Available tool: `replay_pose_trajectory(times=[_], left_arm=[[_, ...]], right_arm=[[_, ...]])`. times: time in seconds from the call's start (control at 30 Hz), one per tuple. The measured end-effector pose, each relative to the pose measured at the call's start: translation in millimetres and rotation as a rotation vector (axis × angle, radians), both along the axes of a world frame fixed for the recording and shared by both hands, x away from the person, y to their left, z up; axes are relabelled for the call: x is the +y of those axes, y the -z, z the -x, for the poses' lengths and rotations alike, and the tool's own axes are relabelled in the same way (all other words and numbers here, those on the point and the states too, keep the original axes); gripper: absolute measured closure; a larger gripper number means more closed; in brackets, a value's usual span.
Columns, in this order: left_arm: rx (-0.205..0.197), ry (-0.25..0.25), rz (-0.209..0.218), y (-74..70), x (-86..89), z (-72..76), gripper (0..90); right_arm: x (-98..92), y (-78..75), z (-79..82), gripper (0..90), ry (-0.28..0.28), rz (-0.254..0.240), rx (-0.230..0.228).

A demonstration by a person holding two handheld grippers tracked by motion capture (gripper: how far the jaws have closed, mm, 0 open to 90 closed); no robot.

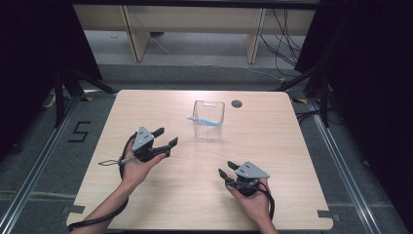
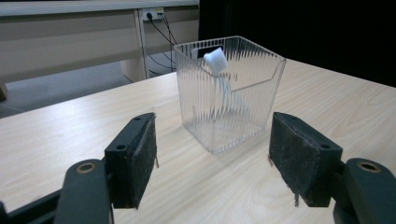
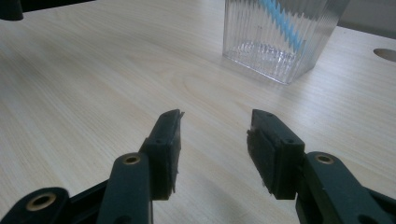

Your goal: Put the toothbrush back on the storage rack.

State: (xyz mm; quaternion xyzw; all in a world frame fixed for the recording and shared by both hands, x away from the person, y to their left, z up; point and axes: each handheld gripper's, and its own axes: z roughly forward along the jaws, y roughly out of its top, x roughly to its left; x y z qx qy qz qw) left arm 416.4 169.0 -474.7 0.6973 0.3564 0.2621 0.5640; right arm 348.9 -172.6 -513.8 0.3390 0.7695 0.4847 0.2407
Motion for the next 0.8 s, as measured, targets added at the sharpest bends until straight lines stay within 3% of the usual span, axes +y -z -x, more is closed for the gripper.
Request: replay_pose_trajectory(times=[0.2,0.23,0.27,0.33,0.37,0.4,0.43,0.47,0.8], left_arm=[[0.010,-0.015,0.004,8.7,12.0,11.4,31.4],[0.011,-0.019,0.003,10.1,15.6,14.0,31.4],[0.015,-0.019,0.010,11.2,18.2,16.3,31.4],[0.022,-0.023,0.025,14.0,22.8,20.6,31.4],[0.022,-0.026,0.016,15.4,26.1,23.6,31.4],[0.022,-0.028,0.018,16.9,28.4,25.9,31.4],[0.024,-0.033,0.023,18.4,30.7,28.2,31.4],[0.025,-0.039,0.022,19.1,32.4,30.1,31.4],[0.020,-0.073,-0.002,30.8,52.9,48.4,31.4]], right_arm=[[0.0,-0.5,-0.1,53.9,0.004,0.006,-0.008],[0.9,-0.2,1.1,53.9,0.008,-0.006,0.010],[-0.5,-0.2,-0.8,53.8,-0.002,0.011,-0.014],[-0.2,0.1,-1.0,53.8,0.000,0.009,-0.018],[-0.1,0.2,-1.2,53.8,0.001,0.011,-0.018],[1.1,-0.2,0.8,53.8,0.003,-0.007,0.022],[1.2,-0.2,0.7,53.8,0.001,-0.007,0.022],[0.0,-0.5,-0.6,53.8,0.000,0.007,-0.010],[1.6,-0.2,-0.9,53.5,-0.006,-0.016,-0.002]])
